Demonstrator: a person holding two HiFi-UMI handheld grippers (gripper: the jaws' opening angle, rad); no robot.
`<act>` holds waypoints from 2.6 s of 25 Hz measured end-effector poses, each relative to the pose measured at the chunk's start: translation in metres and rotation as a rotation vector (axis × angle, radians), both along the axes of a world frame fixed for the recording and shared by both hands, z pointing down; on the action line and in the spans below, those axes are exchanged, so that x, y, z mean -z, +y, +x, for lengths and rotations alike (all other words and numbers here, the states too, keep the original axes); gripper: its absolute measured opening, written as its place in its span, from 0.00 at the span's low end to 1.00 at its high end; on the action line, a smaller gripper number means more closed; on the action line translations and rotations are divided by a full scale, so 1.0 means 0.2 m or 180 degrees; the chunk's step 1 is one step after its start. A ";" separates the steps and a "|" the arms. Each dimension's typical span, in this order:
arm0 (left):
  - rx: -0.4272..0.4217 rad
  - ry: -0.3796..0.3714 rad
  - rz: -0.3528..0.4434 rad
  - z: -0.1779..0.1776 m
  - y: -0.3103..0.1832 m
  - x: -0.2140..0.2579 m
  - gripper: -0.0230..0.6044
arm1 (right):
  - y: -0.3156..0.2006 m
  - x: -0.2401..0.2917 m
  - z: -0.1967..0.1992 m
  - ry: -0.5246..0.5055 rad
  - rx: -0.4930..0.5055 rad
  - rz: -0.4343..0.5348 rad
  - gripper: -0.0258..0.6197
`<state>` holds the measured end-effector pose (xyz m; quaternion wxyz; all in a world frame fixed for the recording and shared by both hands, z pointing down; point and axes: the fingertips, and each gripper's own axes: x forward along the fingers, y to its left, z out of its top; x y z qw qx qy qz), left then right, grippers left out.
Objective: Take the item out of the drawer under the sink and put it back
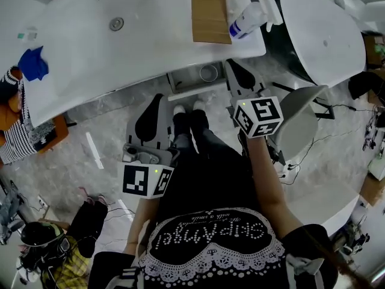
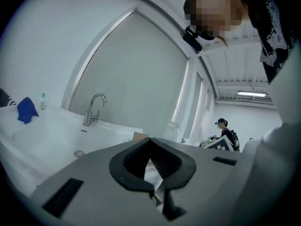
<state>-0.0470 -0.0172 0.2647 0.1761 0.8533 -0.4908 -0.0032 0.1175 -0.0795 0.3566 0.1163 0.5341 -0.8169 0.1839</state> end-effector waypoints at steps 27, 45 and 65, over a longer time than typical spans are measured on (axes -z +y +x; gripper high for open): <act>-0.0101 -0.0050 0.0373 -0.17 0.09 0.21 0.04 | 0.38 0.48 -0.65 -0.0124 0.0882 0.0572 0.07; -0.0025 -0.0060 0.0366 -0.26 0.36 0.19 0.04 | 0.80 0.62 -0.88 -0.0172 0.1222 0.0861 0.07; -0.0051 -0.0089 0.0318 -0.20 0.47 0.17 0.04 | 0.88 0.61 -0.81 -0.0391 0.1047 0.0879 0.07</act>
